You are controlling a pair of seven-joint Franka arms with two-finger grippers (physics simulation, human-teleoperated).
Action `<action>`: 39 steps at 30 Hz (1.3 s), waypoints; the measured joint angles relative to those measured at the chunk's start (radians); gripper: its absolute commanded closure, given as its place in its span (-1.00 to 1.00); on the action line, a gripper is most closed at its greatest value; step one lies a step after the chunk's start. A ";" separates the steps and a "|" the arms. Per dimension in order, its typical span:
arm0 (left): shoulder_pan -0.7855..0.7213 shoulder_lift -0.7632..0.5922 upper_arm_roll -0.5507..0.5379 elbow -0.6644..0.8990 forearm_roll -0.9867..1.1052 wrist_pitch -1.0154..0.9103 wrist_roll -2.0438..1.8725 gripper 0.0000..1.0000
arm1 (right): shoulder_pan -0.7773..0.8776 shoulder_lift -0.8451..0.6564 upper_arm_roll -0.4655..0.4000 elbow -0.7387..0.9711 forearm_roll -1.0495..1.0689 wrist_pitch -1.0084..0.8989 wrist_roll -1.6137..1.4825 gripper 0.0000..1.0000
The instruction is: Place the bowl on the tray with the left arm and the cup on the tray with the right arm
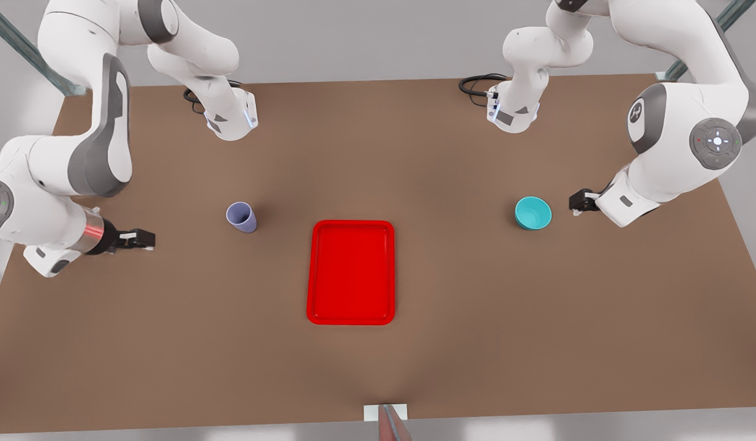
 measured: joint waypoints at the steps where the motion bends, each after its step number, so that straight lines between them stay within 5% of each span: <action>1: 0.001 0.002 0.001 -0.003 0.000 -0.007 0.004 -1.00 | -0.007 -0.005 0.000 -0.008 0.000 0.009 0.000 -1.00; 4: 0.006 0.000 0.004 -0.175 0.002 -0.010 -0.001 -1.00 | -0.006 0.002 0.000 -0.003 0.000 0.008 0.000 -1.00; 7: 0.062 0.006 0.006 -0.485 -0.034 0.205 0.014 -1.00 | -0.004 0.005 0.003 -0.001 0.001 0.008 0.000 -1.00; 12: 0.135 0.022 0.006 -0.719 -0.112 0.513 0.295 -1.00 | -0.005 0.008 0.003 0.000 0.002 0.005 0.001 -1.00; 29: 0.198 0.177 0.007 -0.820 -0.150 0.715 0.598 -1.00 | -0.004 0.013 0.003 0.002 0.003 -0.004 0.005 -1.00; 31: 0.198 0.175 0.007 -0.820 -0.150 0.711 0.598 -0.74 | -0.006 0.013 0.003 0.002 0.003 -0.004 0.004 -1.00; 33: 0.198 0.174 0.007 -0.820 -0.150 0.704 0.598 -0.01 | -0.006 0.013 0.003 0.002 0.003 -0.004 0.005 -1.00; 39: 0.198 0.186 0.006 -0.820 -0.151 0.709 0.597 0.01 | -0.007 0.014 0.003 0.002 0.003 -0.004 0.003 -1.00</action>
